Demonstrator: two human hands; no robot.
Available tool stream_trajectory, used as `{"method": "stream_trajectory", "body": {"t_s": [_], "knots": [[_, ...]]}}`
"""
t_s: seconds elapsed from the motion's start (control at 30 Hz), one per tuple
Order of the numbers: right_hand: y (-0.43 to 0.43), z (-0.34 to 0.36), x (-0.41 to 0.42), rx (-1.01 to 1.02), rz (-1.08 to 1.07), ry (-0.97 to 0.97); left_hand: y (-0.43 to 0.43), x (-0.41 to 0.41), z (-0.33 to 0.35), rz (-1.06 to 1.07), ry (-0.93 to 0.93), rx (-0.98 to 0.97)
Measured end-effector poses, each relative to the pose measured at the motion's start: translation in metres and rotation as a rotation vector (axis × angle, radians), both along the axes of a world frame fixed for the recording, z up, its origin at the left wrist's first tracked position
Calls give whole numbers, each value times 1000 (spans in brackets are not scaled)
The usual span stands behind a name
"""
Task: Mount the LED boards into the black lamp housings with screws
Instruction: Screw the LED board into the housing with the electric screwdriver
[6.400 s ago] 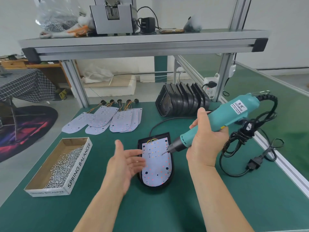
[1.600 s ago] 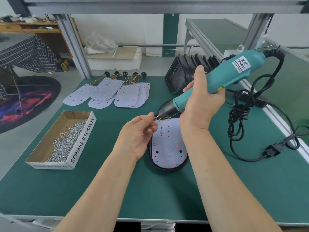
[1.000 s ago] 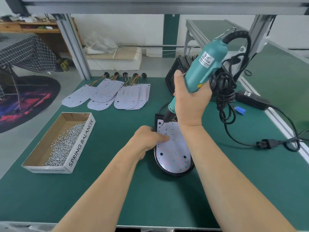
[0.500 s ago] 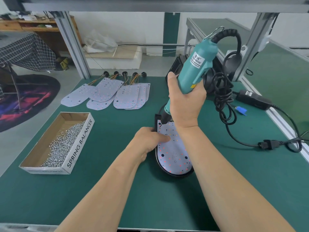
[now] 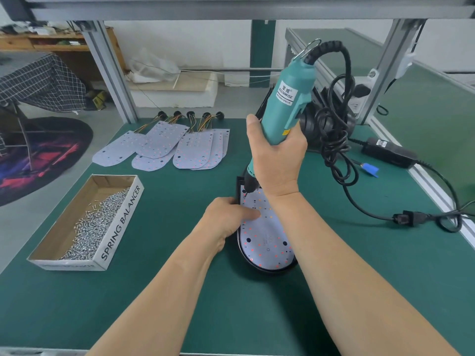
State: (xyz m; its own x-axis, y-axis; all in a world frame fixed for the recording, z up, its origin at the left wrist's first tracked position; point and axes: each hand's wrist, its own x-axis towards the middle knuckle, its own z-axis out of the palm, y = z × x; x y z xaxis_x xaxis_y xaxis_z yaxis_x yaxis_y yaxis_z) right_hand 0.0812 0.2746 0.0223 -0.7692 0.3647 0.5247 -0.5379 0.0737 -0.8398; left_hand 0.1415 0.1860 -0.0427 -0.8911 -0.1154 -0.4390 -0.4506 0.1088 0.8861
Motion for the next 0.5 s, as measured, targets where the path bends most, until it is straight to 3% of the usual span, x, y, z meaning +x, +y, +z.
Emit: {"method": "stream_trajectory", "body": {"t_s": [0.33, 0.5], "knots": [[7, -7, 8, -95, 77, -96, -1, 0, -4, 1, 13, 6], [24, 24, 20, -159, 102, 9, 0, -1, 0, 0, 6, 8]]}}
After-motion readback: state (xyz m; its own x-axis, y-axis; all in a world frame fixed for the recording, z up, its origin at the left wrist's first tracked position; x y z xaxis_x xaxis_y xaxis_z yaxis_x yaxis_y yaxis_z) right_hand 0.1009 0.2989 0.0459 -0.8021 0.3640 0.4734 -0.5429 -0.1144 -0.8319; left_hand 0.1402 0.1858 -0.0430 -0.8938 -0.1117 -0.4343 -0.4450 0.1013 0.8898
